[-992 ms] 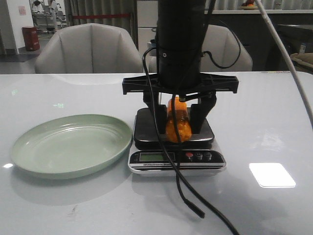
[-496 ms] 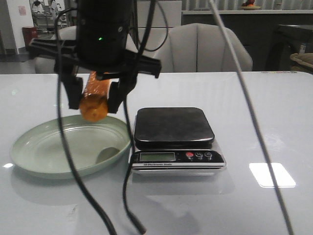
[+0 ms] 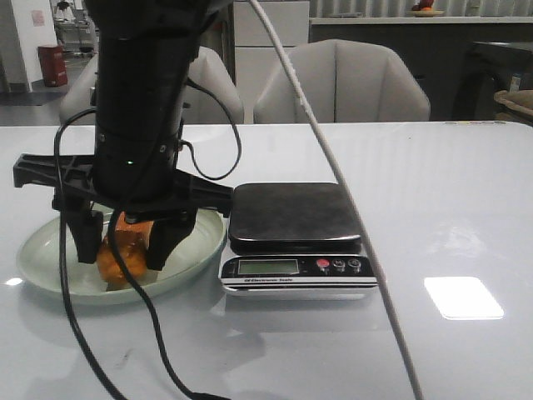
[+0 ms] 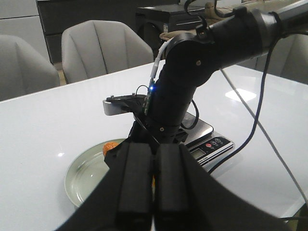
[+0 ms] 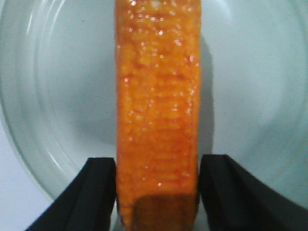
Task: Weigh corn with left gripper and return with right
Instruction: 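Lift the corn with the right gripper and move it over the plate, then lower the corn onto the plate and open the right gripper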
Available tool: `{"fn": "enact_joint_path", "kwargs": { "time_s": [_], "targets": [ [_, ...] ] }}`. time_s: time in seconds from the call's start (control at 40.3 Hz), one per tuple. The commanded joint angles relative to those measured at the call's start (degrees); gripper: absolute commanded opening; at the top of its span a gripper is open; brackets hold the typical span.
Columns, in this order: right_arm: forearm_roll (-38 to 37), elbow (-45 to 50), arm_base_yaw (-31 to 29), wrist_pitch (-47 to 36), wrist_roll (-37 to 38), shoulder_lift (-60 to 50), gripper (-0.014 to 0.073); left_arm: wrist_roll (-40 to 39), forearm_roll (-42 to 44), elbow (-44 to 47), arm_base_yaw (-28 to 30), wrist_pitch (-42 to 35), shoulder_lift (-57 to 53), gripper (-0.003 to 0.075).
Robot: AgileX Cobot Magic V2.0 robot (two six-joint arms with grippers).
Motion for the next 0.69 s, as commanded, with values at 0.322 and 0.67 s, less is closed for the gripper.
{"fn": "enact_joint_path", "kwargs": {
  "time_s": [0.322,0.67],
  "targets": [
    [0.1,-8.3,-1.0,1.5,-8.5,-5.1,0.0551,0.0,0.3,-1.3,-0.3,-4.7,-0.9,0.0134],
    [0.5,-9.8,-1.6,13.3,-27.6,-12.8,0.0551,0.0,0.3,-1.3,-0.3,-4.7,-0.9,0.0134]
  ]
}}
